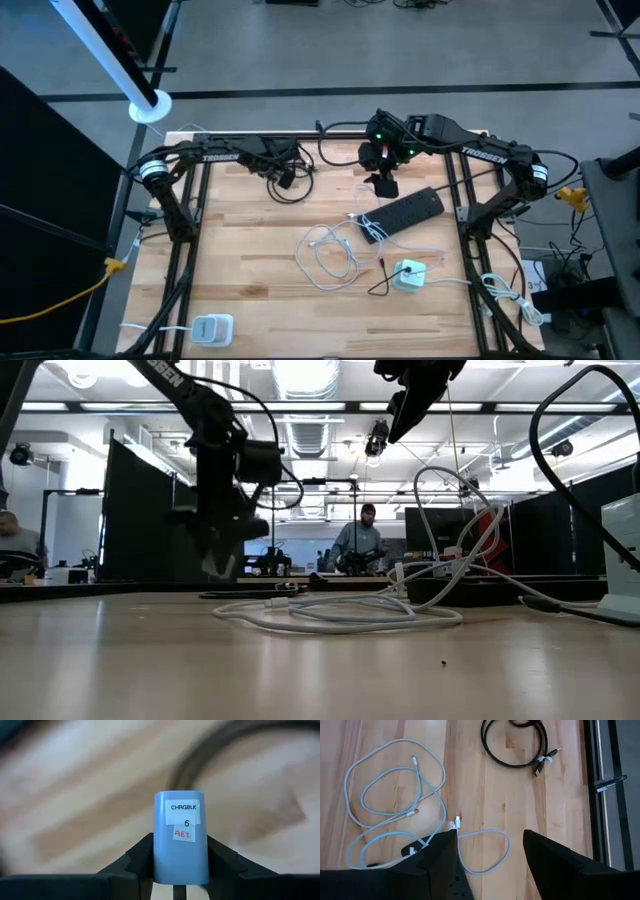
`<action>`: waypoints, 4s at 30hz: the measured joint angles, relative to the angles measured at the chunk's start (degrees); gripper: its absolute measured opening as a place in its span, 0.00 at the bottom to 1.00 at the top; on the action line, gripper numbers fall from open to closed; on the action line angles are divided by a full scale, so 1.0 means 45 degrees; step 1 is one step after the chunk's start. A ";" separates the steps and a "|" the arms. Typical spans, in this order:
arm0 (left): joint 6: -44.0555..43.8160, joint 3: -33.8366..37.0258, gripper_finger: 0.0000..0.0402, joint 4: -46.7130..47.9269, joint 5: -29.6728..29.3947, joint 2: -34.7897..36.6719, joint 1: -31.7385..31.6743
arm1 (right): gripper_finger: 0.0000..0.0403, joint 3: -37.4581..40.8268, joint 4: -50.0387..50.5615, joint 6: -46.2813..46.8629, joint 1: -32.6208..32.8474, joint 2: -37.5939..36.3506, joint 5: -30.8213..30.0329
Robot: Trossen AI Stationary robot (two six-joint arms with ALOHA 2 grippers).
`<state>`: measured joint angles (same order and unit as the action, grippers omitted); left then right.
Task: Plug in charger cables
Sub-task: Insert the top left black charger cable into the purple charger adapter
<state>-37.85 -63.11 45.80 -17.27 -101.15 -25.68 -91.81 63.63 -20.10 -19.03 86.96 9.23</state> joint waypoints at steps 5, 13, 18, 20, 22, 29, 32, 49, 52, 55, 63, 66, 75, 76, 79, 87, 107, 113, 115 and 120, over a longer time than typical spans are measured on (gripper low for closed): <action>-0.0413 0.0315 0.30 -0.1151 0.0549 -0.0580 0.0718 | 0.52 0.0000 -0.0004 -0.0018 0.0000 0.0000 -0.0009; -0.0079 -0.0658 0.30 -0.4499 0.1633 -0.0766 0.1882 | 0.52 0.0000 -0.1225 0.0036 -0.0029 0.0036 -0.0047; 0.0874 -0.2226 0.30 -0.3207 0.1019 -0.0144 0.2054 | 0.53 0.0419 -0.2493 0.0596 -0.0029 0.0063 -0.0047; 0.1513 -0.2822 0.30 -0.2140 0.0250 0.0393 0.2061 | 0.52 0.0949 -0.3354 0.0987 -0.0029 0.0063 -0.0053; 0.1997 -0.3301 0.30 -0.0972 -0.0720 0.1016 0.2052 | 0.52 0.1644 -0.4213 0.1346 -0.0029 0.0073 -0.0052; 0.2688 -0.3521 0.30 0.1794 -0.3331 0.4356 0.2016 | 0.52 0.3997 -0.7736 0.3158 -0.0029 0.0097 -0.0316; 0.3199 -0.3270 0.30 0.1824 -0.3373 0.6016 0.1983 | 0.52 0.4568 -0.9187 0.3591 0.0026 0.0138 -0.1362; 0.4633 -0.2866 0.30 0.1491 -0.2550 1.2133 0.2038 | 0.52 0.1351 -1.3989 0.6249 0.0476 0.6602 -0.2963; 0.4602 -0.2423 0.30 0.1500 -0.1714 1.2568 0.2042 | 0.50 0.0345 -1.3414 0.6319 0.0471 0.7605 -0.3868; 0.4550 -0.1860 0.30 0.1503 -0.1118 1.2968 0.2042 | 0.48 -0.0882 -1.1523 0.6387 0.0476 0.8419 -0.4745; 0.4468 -0.0395 0.30 0.1498 -0.0937 1.3895 0.2042 | 0.42 -0.4230 -0.6869 0.6552 0.0471 1.0470 -0.6145; 0.4451 -0.0087 0.30 0.1483 -0.0929 1.4155 0.2042 | 0.39 -0.5407 -0.5322 0.6579 0.0470 1.1159 -0.5913; 0.4446 0.0170 0.30 0.1433 -0.0929 1.4801 0.2042 | 0.31 -0.6591 0.0436 0.6738 0.0616 1.1709 -0.4583; 0.4446 0.0175 0.30 0.1437 -0.0929 1.4850 0.2042 | 0.30 -0.6591 0.1048 0.6601 0.0700 1.1687 -0.4446; 0.4420 0.0180 0.30 0.1437 -0.0929 1.5009 0.2042 | 0.28 -0.6547 0.2722 0.5864 0.1110 1.1656 -0.4059; 0.4284 0.0203 0.30 0.1478 -0.0810 1.5180 0.2042 | 0.29 -0.6547 0.2460 0.8110 0.1322 1.0326 -0.3728; 0.5048 0.0229 0.30 0.1693 0.0086 1.5422 0.2051 | 0.20 -0.4040 -0.0124 1.0909 0.0373 0.9656 -0.1913; 0.5006 0.0229 0.30 0.2097 0.0475 1.5543 0.2051 | 0.14 -0.3123 -0.1197 1.1089 -0.0082 0.9663 -0.1736; 0.4977 0.0229 0.30 0.2134 0.0689 1.5589 0.2051 | 0.12 -0.3003 -0.1273 1.1270 -0.0165 0.9680 -0.1557; 0.4925 0.0229 0.30 0.2151 0.0741 1.5646 0.2042 | 0.14 -0.3229 -0.1145 1.1346 -0.0109 0.9640 -0.1474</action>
<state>-15.69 -62.08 55.48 -13.93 -30.74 -16.49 -106.34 58.48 30.96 -19.52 130.34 2.60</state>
